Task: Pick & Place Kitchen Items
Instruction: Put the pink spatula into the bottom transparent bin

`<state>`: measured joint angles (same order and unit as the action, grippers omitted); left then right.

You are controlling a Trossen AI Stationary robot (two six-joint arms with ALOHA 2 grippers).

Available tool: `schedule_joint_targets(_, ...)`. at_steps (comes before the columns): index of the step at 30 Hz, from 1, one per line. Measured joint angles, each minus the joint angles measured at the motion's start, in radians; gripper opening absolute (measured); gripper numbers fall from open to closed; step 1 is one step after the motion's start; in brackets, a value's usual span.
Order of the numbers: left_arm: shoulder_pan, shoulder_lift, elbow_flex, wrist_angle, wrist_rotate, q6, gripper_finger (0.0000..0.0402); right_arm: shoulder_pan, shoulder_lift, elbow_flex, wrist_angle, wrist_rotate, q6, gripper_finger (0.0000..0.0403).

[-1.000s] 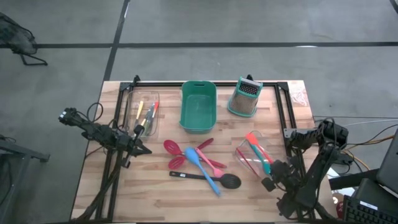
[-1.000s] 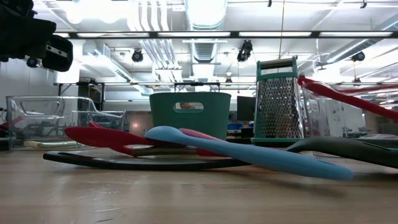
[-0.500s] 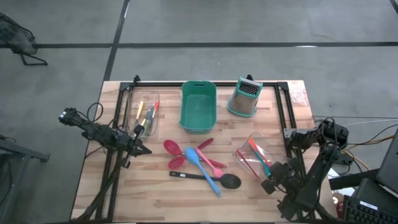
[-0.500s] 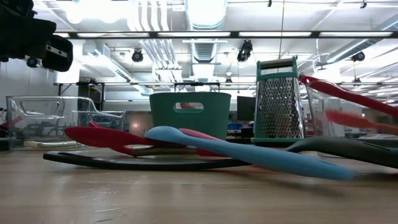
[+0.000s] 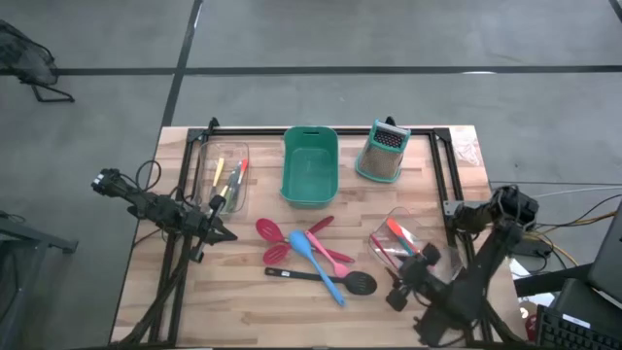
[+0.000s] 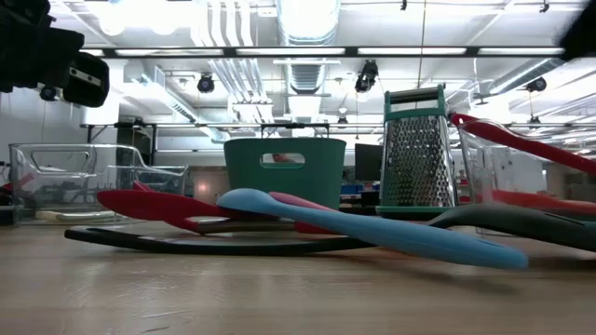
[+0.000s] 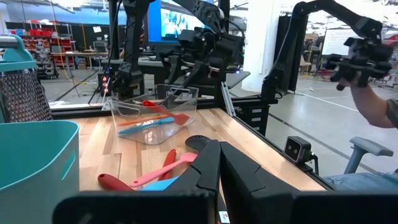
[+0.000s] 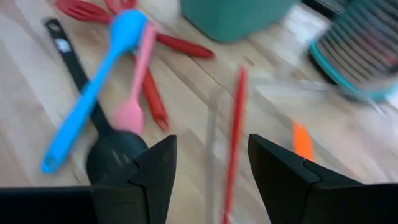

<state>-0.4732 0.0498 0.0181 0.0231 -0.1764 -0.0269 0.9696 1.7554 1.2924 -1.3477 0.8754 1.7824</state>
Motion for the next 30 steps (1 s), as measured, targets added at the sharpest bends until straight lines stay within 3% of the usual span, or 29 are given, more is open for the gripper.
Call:
schedule_joint_targets(7,0.0,0.0,0.0,0.0,0.0,0.0,0.0012,-0.145,0.0,0.008,0.288,0.037,-0.364,0.0184)
schedule_joint_targets(17,0.0,0.0,0.0,0.0,0.0,0.0,0.0012,-0.291,0.0,0.009,0.699,0.004,-0.827,0.0162)
schedule_joint_targets(22,0.0,0.0,0.0,0.0,0.0,0.0,0.0012,-0.363,0.0,0.009,0.811,-0.042,-0.926,0.0167)
schedule_joint_targets(30,0.0,0.0,0.0,0.0,0.0,0.0,0.0012,-0.455,0.027,0.007,0.845,-0.073,-0.928,0.02)
